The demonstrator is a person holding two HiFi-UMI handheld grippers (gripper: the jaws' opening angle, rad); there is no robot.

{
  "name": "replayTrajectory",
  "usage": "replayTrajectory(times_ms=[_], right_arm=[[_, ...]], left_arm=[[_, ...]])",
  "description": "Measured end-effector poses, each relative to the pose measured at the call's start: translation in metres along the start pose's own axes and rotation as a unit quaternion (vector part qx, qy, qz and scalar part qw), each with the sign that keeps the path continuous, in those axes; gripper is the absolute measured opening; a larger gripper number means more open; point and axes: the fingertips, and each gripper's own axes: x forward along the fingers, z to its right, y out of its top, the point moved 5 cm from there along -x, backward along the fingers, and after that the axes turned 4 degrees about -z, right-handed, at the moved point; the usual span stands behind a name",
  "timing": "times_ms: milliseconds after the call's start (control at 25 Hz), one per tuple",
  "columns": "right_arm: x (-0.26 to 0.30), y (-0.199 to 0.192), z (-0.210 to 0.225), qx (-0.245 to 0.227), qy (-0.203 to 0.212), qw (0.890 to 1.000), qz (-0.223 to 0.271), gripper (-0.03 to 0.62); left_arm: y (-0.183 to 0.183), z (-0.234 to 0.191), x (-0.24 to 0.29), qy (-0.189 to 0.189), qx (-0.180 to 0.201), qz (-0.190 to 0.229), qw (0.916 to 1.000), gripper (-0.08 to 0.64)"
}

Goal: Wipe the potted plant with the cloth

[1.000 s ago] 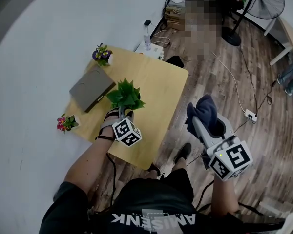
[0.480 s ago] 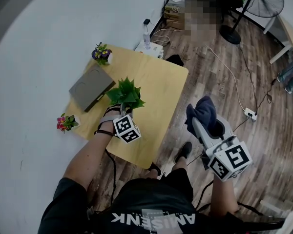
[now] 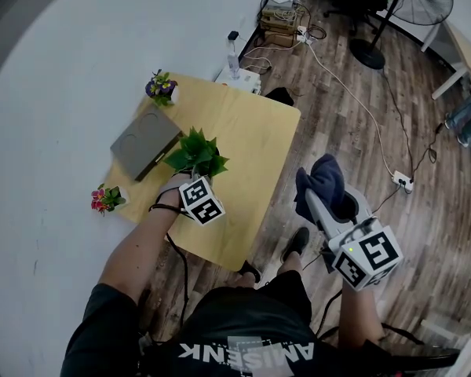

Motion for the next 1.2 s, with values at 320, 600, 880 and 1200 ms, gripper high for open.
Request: replayTrajectory(times_ms=[320,600,880,1200], right_arm=[[-0.008,0.012,-0.009,-0.010,0.003,1.000,0.012,0.127],[-0.012,0.044,-0.020,-0.033,0.026,0.999,0.027,0.127],[0.017,0.083,-0.041,-0.067,0.067,0.994,0.046,0.127],[0.033,0.119,-0.047,-0.104,0.150,0.981,0.068,0.127]], left_arm=[[0.000,-0.010,-0.049,-0.053,-0.094,0.056,0.9926,0.032],[0.016,-0.023,-0.127,-0.066,-0.161,0.137,0.9752,0.032],[0.006,-0.050,-0.190,-0.096,-0.270,0.228,0.9306,0.031],[0.023,-0.052,-0.257,-0.085,-0.323,0.303,0.8925,0.028]])
